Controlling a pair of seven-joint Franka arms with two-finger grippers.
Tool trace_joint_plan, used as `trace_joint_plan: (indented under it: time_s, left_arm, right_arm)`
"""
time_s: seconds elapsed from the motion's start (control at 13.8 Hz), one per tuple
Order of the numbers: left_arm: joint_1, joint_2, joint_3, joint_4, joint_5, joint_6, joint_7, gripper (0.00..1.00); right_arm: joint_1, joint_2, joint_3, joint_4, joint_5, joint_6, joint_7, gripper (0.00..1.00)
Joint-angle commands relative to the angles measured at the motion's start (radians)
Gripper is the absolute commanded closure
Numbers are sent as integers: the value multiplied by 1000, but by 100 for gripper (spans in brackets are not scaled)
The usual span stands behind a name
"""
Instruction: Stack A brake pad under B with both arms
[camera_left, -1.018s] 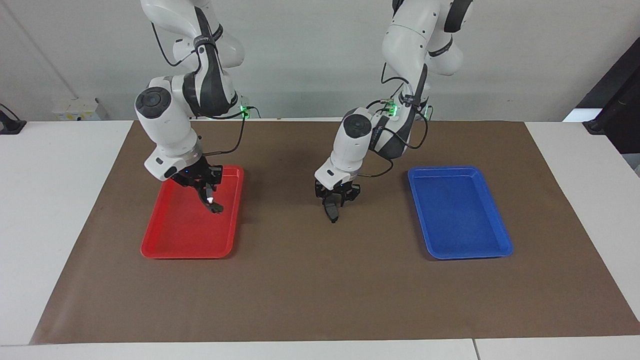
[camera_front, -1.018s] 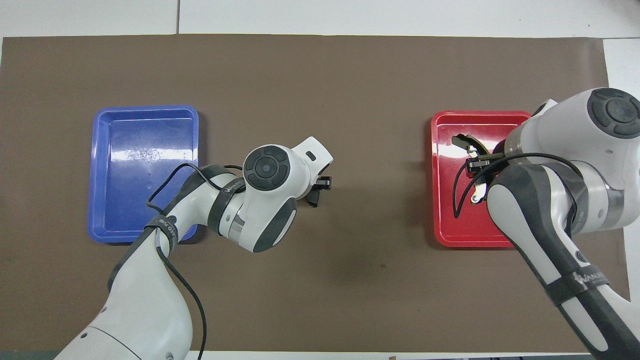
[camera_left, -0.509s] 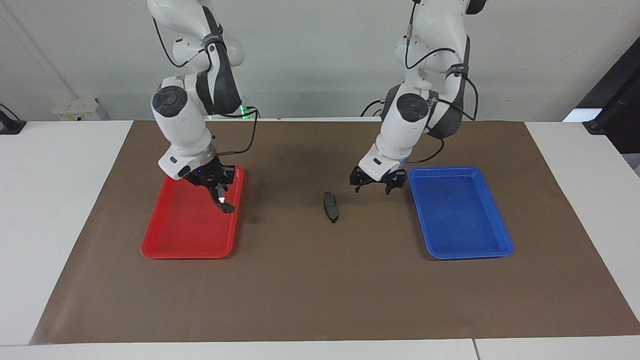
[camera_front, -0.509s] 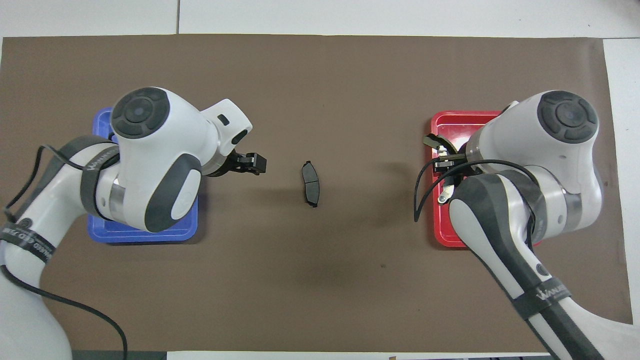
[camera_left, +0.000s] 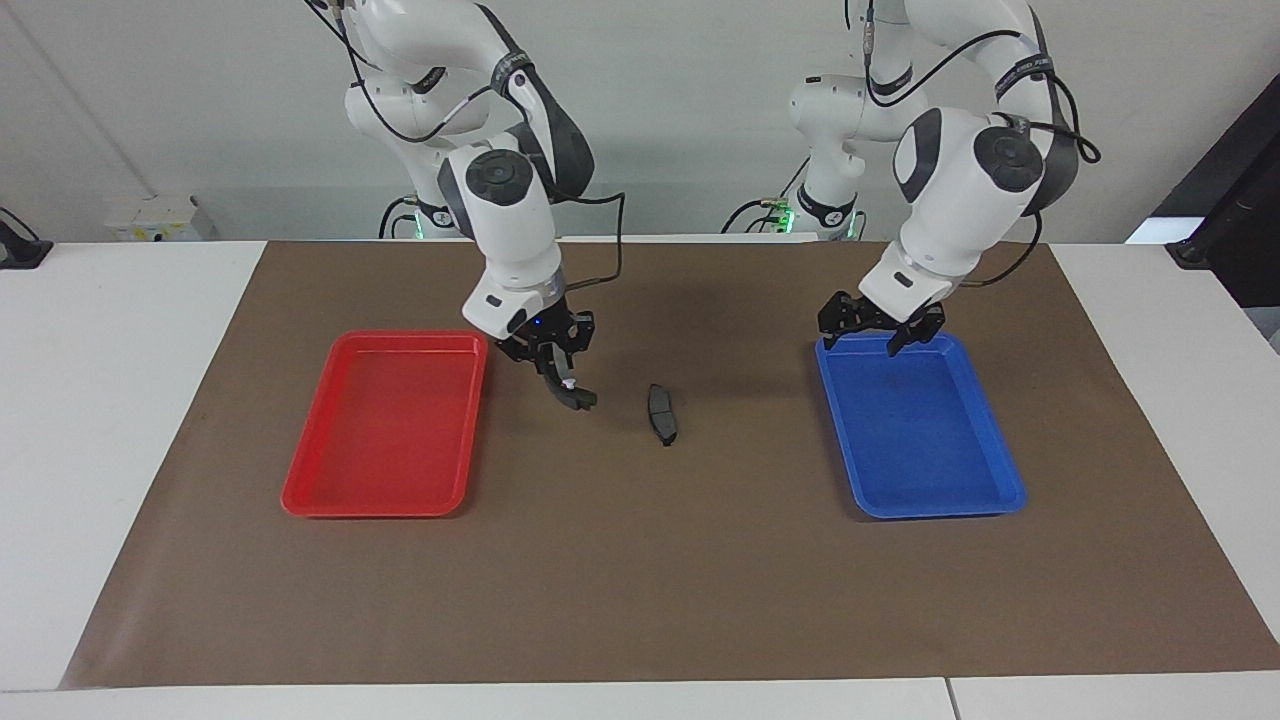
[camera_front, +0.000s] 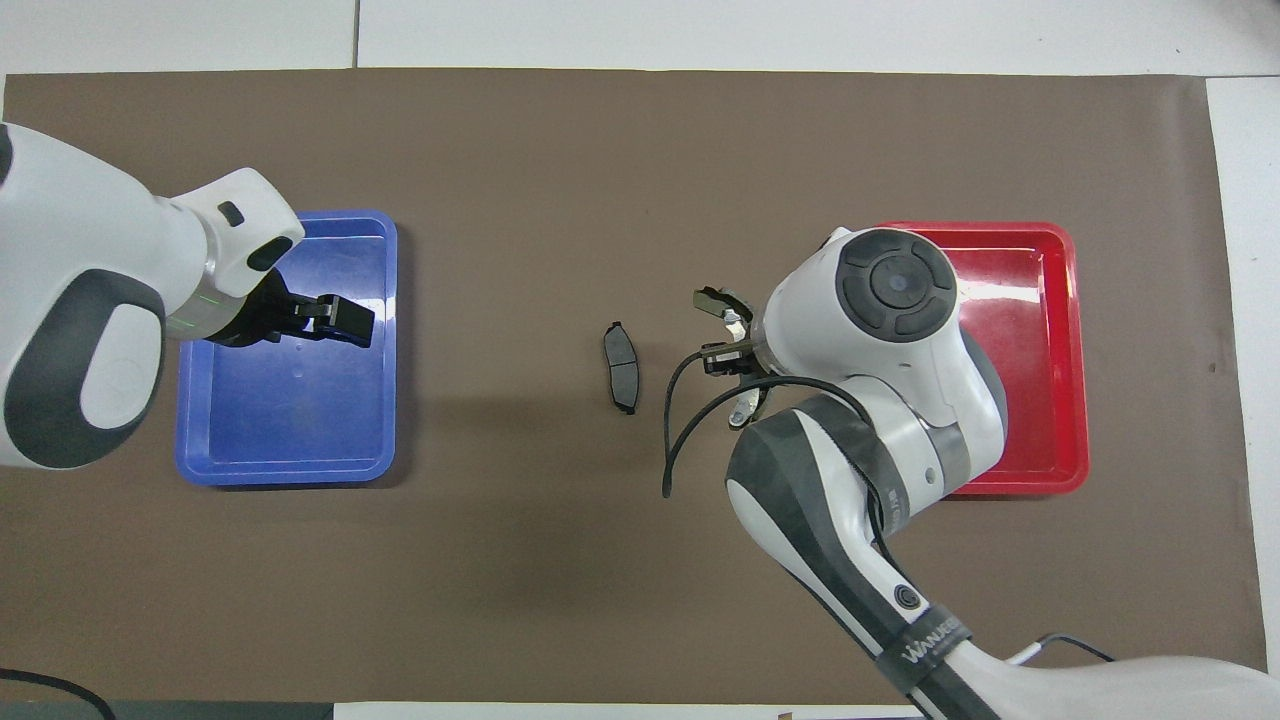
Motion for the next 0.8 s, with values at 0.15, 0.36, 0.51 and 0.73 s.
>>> trace_joint_plan:
  time_s: [0.15,0.36,0.51,0.73]
  left_arm:
    - [83,-42,-9,140,65,-216,61,1]
    - [126,7,-7,267,103,-292,194,1]
    - [160,50,-7,349,103,-359,240,1]
    - [174,81,-7,412,106,-409,239,1]
  right_arm:
    - [128,260,4,243,-176,5,306,100]
    - [128,305,4,250,-192,59,322,100]
    - [134,322,4,238,-192,109,322,100]
    - [143,331,4,234,-194,120,320,100]
